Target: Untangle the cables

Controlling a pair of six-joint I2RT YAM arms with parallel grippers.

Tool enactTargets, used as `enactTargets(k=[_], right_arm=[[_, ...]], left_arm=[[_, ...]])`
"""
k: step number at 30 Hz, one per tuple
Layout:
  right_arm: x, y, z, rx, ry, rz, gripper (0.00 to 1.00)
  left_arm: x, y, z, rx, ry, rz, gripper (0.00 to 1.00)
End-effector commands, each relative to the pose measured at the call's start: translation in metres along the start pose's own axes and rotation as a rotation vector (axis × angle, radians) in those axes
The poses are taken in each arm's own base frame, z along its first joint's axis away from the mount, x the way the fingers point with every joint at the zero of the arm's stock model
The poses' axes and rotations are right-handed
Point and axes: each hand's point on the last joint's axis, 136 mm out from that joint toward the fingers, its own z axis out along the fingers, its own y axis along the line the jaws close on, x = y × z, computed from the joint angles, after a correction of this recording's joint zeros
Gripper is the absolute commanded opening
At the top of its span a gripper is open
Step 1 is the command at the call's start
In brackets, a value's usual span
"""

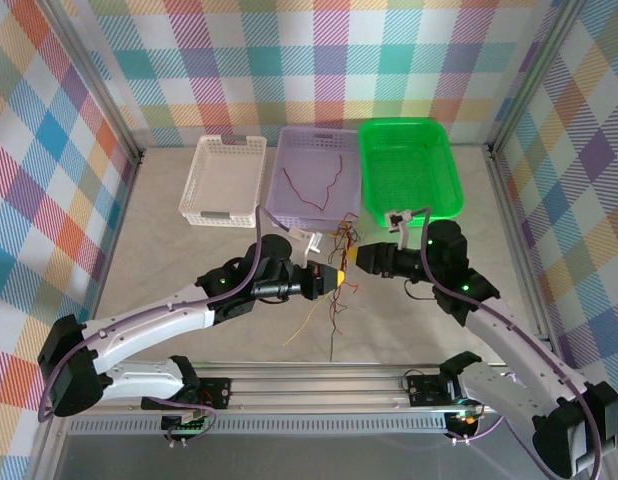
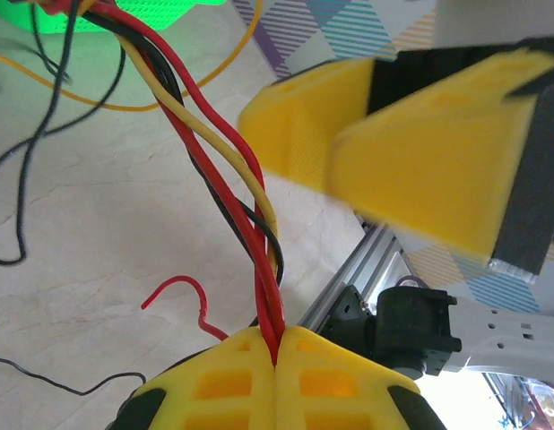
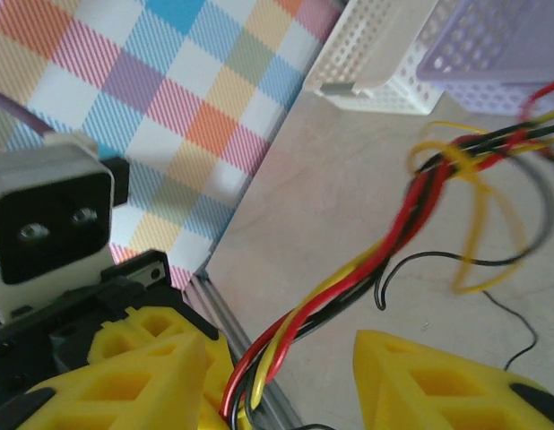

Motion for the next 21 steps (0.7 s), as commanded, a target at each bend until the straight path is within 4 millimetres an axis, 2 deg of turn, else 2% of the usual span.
enactTargets(k=[1,7,11,14,18,21], right_arm=[[0.0,0.016,0.007,-0.062,-0.005,-0.043,0.45],[0.006,0.008,0.017,-0.045,0.029,-0.022,0.35],[0.007,0.003,0.02,-0.018,0.046,-0.007,0.13],[0.007,0.002,0.022,-0.013,0.057,-0.004,0.0],[0.007,-0.001,0.018,0.022,0.048,-0.018,0.0],[0.005,-0.012,0.01,0.105,0.014,-0.028,0.0]], left_arm=[[-0.011,-0.007,-0.001,0.013,-0.02,0.042,0.0],[-0.013,-0.005,-0.005,-0.008,-0.033,0.052,0.0],[-0.016,-0.006,-0.008,-0.01,-0.039,0.059,0.0],[-0.016,-0.006,-0.009,-0.013,-0.044,0.058,0.0],[-0.017,-0.004,-0.016,-0.033,-0.056,0.071,0.0],[-0.017,0.002,-0.027,-0.072,-0.065,0.092,0.0]])
